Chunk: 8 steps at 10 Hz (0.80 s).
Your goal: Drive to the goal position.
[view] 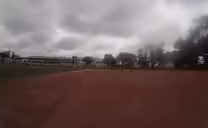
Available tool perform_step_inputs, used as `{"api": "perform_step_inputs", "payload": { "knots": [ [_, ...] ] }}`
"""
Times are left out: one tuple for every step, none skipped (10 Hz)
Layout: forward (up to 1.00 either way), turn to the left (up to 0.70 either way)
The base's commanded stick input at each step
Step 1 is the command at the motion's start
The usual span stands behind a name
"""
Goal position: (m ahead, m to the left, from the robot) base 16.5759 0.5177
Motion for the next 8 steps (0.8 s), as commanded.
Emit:
{"api": "perform_step_inputs", "payload": {
  "knots": [
    [0.70,0.00],
    [0.70,0.00],
    [0.70,0.00],
    [0.70,0.00],
    [0.70,0.00],
    [0.70,0.00],
    [0.70,0.00],
    [0.70,0.00]
  ]
}}
